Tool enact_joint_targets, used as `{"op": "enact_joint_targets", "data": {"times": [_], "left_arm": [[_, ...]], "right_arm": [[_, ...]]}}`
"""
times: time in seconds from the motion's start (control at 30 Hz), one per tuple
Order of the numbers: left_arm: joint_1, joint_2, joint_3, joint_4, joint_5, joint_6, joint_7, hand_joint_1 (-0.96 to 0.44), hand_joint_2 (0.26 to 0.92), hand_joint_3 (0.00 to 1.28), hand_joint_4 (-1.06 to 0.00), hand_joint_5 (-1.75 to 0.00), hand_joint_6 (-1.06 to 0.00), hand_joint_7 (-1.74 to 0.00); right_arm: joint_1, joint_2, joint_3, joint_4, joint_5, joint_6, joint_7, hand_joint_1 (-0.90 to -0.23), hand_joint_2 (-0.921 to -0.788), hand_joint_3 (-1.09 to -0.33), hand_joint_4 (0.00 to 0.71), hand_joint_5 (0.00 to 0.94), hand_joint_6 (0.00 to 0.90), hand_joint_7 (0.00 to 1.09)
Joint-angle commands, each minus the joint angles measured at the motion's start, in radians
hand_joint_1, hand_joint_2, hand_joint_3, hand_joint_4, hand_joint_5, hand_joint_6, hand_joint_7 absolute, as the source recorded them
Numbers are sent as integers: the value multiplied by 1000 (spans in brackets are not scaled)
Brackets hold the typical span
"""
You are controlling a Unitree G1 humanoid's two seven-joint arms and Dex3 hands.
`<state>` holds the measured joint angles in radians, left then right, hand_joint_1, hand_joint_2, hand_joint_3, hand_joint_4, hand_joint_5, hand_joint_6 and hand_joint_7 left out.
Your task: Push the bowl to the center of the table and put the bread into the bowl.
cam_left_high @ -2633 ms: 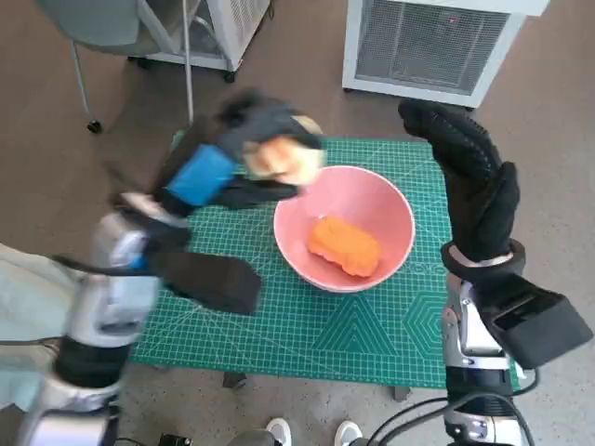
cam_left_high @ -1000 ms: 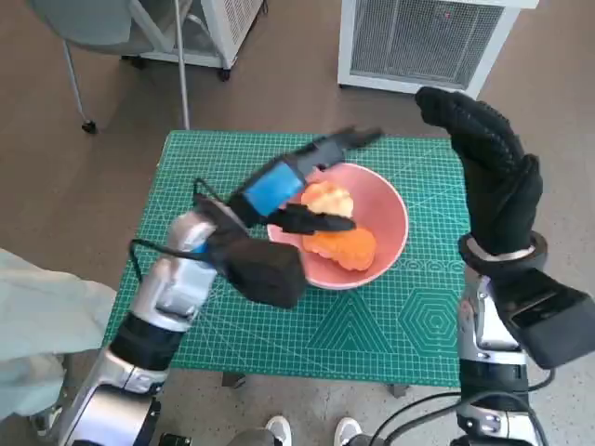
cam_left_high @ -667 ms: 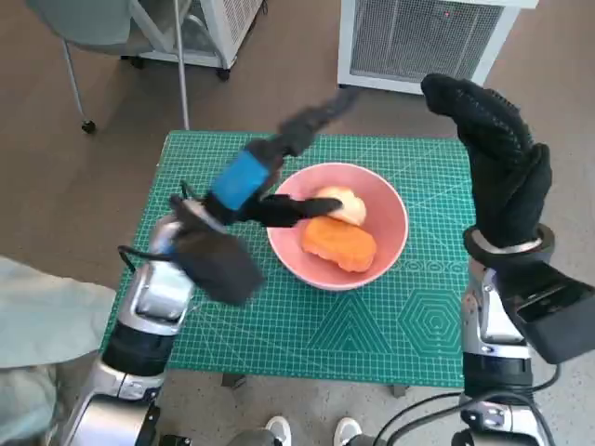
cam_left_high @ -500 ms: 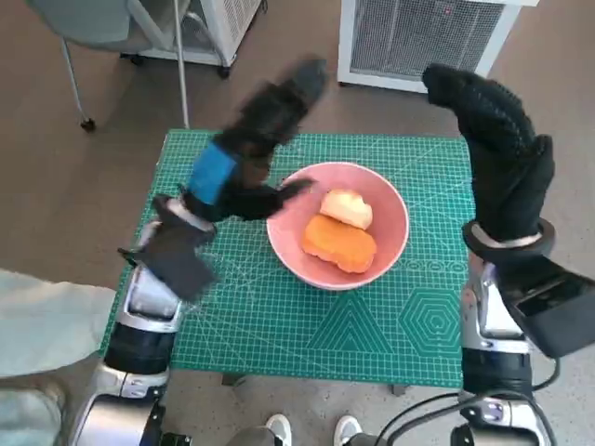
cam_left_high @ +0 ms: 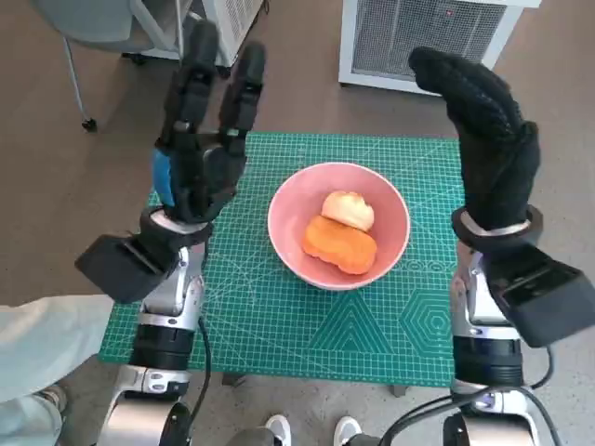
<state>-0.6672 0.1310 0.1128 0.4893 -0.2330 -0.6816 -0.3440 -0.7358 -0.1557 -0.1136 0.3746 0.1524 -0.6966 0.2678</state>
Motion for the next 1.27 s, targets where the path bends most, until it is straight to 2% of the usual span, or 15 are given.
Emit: {"op": "enact_joint_targets", "data": {"times": [0.03, 0.13, 0.4, 0.53, 0.97, 1.27], "left_arm": [[-27, 6, 16, 51, 6, -86, -16, -757, 921, 586, -140, -11, -200, -21], [-29, 4, 19, 84, 5, -126, -26, -754, 921, 597, -139, -9, -199, -20], [-39, 4, 24, 158, 11, -211, -43, -763, 921, 610, -137, -5, -186, -11], [-48, 6, 23, 195, 3, -237, -57, -770, 921, 616, -137, -5, -182, -9], [-63, 3, 26, 253, -20, -274, -99, -746, 921, 628, -137, -2, -170, -1], [-58, 12, 35, 251, -33, -264, -117, -745, 921, 602, -129, 0, -173, -2]], "right_arm": [[4, -8, 4, 34, -12, -29, 8, -665, -921, -810, 260, 0, -1, 664], [2, -7, 7, 61, -7, -57, 18, -663, -921, -820, 256, 0, -1, 665], [-6, 5, 9, 131, 33, -115, 63, -641, -921, -831, 244, 0, -1, 623], [-15, 9, 9, 161, 40, -136, 74, -642, -921, -831, 241, 0, -1, 613], [-21, 19, 10, 185, 47, -158, 72, -661, -921, -830, 236, 1, -1, 620], [-23, 23, 9, 202, 27, -180, 61, -666, -921, -828, 237, 1, -1, 627]]}}
